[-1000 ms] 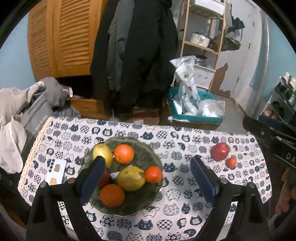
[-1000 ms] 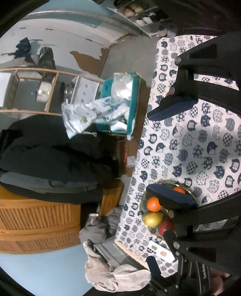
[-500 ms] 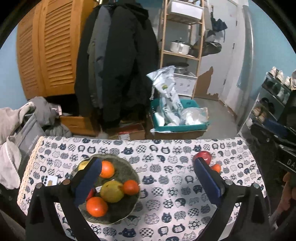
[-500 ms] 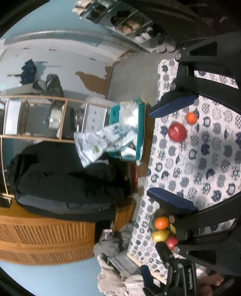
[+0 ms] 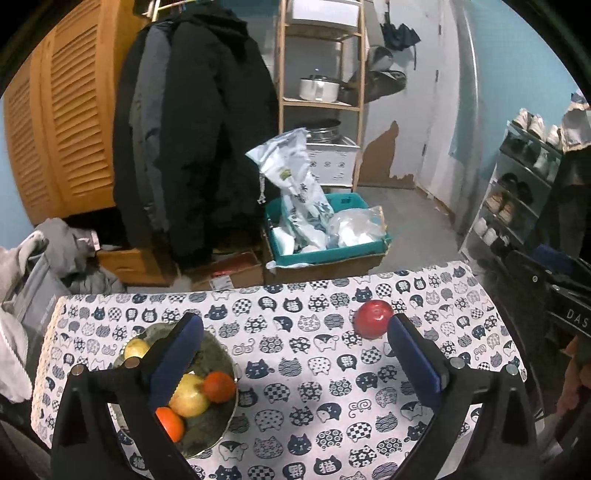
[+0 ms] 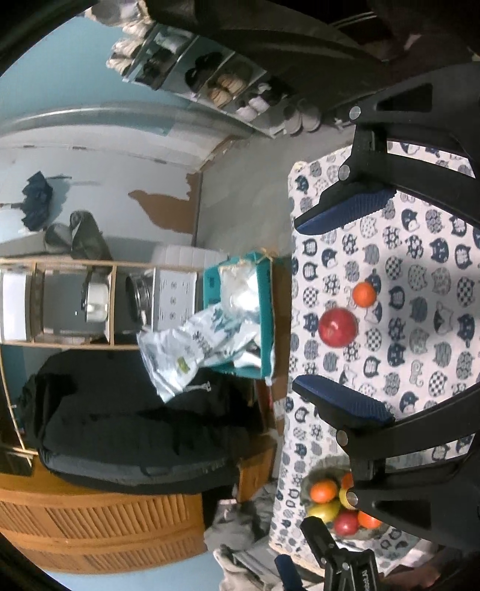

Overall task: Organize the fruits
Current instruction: 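Grasp the small orange with the right tool while the left tool approaches the red apple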

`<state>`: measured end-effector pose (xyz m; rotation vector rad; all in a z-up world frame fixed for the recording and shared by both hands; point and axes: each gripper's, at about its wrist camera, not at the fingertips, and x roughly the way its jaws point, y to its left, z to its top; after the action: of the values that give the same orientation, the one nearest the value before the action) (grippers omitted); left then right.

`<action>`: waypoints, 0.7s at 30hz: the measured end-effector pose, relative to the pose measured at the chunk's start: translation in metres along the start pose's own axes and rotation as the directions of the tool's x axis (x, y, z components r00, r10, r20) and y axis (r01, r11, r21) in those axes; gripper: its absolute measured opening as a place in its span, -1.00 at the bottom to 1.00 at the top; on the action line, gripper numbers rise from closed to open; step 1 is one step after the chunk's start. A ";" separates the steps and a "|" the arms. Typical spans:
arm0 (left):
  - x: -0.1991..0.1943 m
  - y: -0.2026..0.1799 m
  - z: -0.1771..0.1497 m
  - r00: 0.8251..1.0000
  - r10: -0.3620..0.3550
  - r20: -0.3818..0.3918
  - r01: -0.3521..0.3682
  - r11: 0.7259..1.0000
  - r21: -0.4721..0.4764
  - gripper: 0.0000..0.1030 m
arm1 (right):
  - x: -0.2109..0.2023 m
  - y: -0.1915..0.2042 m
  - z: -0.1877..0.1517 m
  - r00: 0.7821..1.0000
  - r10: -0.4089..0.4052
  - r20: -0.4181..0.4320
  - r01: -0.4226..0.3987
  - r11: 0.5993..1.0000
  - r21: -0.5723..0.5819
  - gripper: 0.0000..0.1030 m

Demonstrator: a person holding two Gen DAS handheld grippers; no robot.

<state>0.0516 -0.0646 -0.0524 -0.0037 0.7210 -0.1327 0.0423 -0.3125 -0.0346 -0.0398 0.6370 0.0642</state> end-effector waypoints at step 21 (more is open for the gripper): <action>0.105 -0.033 -0.020 0.983 0.022 -0.183 -0.010 0.998 0.066 0.96 | 0.106 -0.032 -0.045 0.971 0.018 -0.237 -0.005 0.998 0.056 0.51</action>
<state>0.1121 -0.1093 -0.1348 0.0775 0.9008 -0.1420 0.1028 -0.3424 -0.1331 0.0100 0.8786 0.0538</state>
